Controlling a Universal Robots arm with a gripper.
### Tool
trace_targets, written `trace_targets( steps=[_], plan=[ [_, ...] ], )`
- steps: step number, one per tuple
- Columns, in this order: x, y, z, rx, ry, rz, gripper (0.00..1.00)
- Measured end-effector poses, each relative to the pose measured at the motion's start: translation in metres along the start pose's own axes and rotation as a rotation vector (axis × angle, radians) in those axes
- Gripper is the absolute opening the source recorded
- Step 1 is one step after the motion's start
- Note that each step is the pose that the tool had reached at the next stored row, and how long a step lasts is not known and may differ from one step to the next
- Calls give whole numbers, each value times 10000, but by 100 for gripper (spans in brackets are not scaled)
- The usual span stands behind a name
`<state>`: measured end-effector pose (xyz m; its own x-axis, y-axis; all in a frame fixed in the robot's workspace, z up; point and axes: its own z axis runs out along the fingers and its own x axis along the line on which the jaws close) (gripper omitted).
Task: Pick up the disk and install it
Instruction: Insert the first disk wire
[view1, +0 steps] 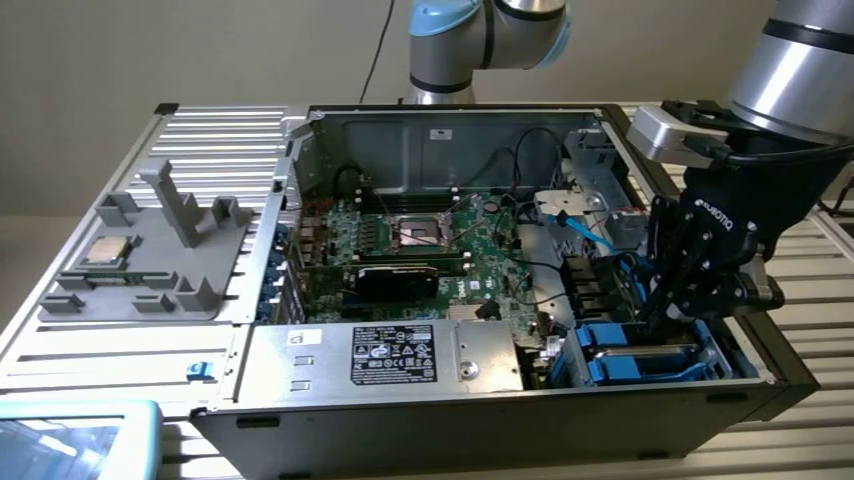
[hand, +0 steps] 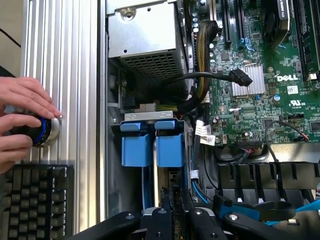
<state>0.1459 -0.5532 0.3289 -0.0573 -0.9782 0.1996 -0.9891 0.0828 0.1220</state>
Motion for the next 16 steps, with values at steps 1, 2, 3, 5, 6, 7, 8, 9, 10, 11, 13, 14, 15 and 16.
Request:
trace_targets(
  steps=[1, 2, 3, 5, 6, 7, 8, 9, 10, 11, 13, 14, 15, 16],
  plan=[
    [1, 0, 0, 0, -3, 0, 17],
    [3, 1, 1, -1, -9, -1, 17],
    [5, 3, 2, 0, -15, -2, 17],
    [8, 13, 5, 1, -26, -5, 17],
    [9, 21, 8, 0, -31, -4, 17],
    [10, 27, 10, -2, -33, -2, 17],
    [11, 27, 10, -2, -33, -2, 17],
    [11, 27, 10, -2, -32, -2, 17],
    [12, 26, 10, -3, -32, -1, 17],
    [13, 20, 10, -7, -33, 2, 17],
    [14, 0, 7, -6, -33, 5, 17],
    [15, -8, 6, -5, -32, 4, 17],
    [16, -9, 5, -3, -32, 2, 17],
    [16, -10, 6, -3, -34, 1, 17]
  ],
)
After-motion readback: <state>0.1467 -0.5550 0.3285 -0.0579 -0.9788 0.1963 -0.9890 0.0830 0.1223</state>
